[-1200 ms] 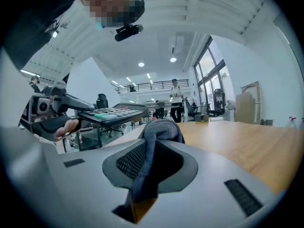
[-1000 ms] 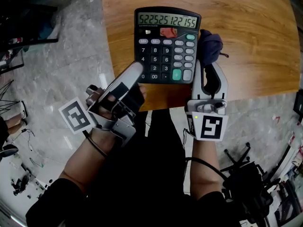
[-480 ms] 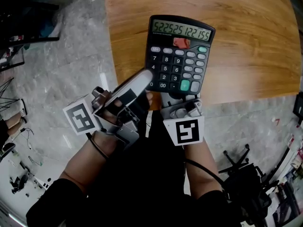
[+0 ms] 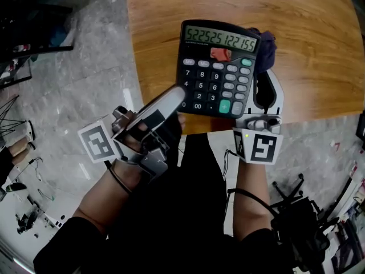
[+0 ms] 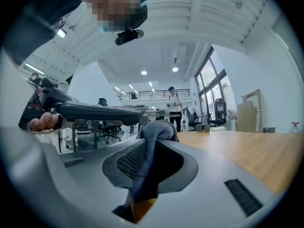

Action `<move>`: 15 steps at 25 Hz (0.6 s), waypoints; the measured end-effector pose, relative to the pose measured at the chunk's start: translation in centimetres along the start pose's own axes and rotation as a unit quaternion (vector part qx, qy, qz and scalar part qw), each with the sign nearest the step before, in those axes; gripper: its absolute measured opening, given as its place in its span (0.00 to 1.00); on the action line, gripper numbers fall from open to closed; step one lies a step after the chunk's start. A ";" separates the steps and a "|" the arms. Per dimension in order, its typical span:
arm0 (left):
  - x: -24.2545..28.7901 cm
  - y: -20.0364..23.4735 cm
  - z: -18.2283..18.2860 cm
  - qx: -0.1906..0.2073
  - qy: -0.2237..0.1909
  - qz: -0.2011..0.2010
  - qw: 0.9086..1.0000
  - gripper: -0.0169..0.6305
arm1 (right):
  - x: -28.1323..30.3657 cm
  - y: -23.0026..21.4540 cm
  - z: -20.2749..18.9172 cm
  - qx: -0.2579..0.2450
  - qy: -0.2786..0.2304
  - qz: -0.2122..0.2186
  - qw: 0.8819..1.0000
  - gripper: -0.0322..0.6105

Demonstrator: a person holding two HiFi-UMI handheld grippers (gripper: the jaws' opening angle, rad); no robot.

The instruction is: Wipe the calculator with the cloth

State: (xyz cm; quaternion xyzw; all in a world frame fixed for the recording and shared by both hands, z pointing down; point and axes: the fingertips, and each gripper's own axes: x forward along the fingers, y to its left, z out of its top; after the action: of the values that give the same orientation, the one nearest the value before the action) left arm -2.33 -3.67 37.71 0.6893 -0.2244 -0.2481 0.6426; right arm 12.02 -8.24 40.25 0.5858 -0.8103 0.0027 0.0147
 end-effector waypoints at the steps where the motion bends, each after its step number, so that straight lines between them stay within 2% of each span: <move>1: 0.0 0.1 0.0 -0.006 0.001 0.001 1.000 0.12 | 0.4 -0.3 0.2 -0.001 -0.005 -0.005 1.000 0.15; 6: 0.7 -0.7 0.1 -0.013 0.008 -0.009 1.000 0.12 | 1.0 1.9 0.1 -0.018 -0.006 0.016 1.000 0.15; 15: 0.7 -0.4 0.3 -0.038 0.015 -0.017 0.999 0.12 | 1.9 11.5 0.0 -0.011 -0.015 0.104 0.994 0.15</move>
State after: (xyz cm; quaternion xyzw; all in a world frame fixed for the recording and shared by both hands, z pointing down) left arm -2.00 -4.26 37.27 0.6720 -0.1934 -0.2567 0.6671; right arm 0.53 -6.40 40.43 0.4983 -0.8668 -0.0141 0.0086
